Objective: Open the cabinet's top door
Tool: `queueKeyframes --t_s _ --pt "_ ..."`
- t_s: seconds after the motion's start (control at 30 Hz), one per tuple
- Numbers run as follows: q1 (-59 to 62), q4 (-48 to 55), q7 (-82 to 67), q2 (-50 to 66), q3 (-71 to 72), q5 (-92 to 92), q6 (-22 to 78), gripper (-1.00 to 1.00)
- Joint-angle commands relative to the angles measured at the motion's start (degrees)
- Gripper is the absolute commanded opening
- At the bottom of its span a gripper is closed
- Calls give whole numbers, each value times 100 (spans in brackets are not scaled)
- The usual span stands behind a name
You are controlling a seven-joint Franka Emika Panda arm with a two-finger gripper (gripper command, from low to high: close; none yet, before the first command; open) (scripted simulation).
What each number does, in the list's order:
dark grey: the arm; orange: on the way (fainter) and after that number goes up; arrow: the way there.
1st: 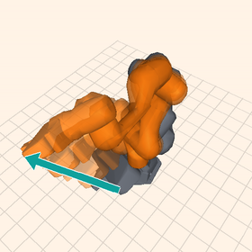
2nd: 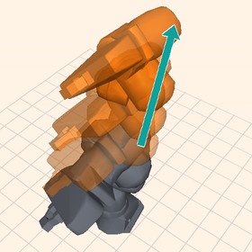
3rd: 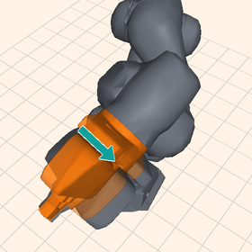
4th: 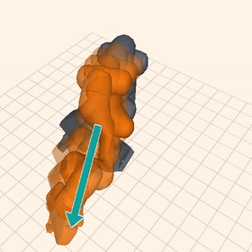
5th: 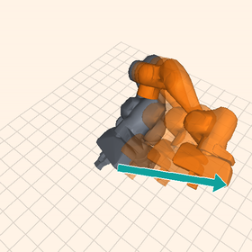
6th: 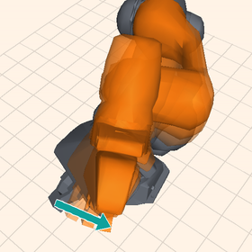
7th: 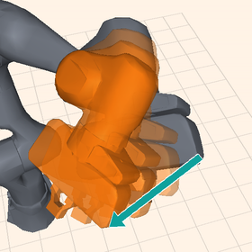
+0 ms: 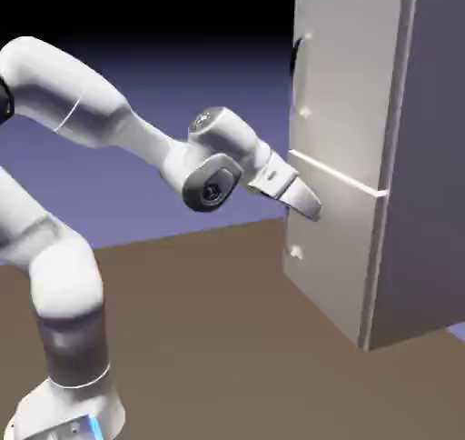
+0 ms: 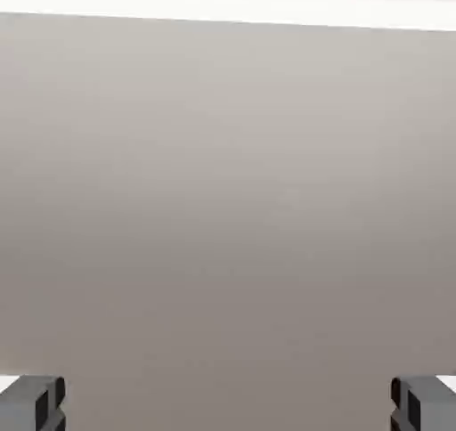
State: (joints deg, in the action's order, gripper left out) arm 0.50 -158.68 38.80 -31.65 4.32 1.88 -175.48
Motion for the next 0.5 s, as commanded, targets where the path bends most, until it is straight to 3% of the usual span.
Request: queueKeyframes --t_s 0.0,0.47 --pt "44 85 -139 9 156 244 -138 100" --pt "716 1396 -2240 180 2559 3734 -2153 100"
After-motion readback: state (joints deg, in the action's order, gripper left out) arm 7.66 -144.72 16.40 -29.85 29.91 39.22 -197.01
